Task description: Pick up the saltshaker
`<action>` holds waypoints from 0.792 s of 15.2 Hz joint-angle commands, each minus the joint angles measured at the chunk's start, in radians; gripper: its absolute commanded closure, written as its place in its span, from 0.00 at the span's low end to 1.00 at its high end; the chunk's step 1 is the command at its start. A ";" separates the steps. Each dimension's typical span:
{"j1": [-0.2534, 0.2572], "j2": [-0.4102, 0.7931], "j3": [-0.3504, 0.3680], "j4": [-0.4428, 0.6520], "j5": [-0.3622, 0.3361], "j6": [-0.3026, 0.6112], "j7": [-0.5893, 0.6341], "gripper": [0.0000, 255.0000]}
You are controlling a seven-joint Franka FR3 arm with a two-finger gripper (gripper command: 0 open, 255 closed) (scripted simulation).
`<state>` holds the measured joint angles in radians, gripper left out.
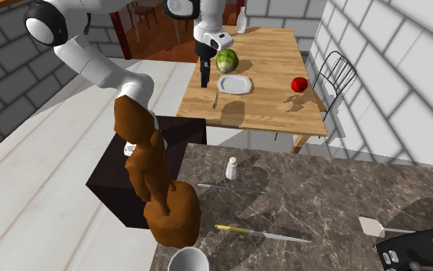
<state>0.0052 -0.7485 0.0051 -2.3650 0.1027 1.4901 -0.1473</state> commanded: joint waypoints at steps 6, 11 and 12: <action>-0.028 0.097 -0.070 -0.031 -0.070 0.100 -0.104 0.00; -0.055 0.223 -0.137 -0.031 -0.128 0.204 -0.200 0.00; -0.060 0.252 -0.149 -0.027 -0.138 0.224 -0.219 0.00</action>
<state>-0.0468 -0.5206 -0.1274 -2.3966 -0.0216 1.6987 -0.3417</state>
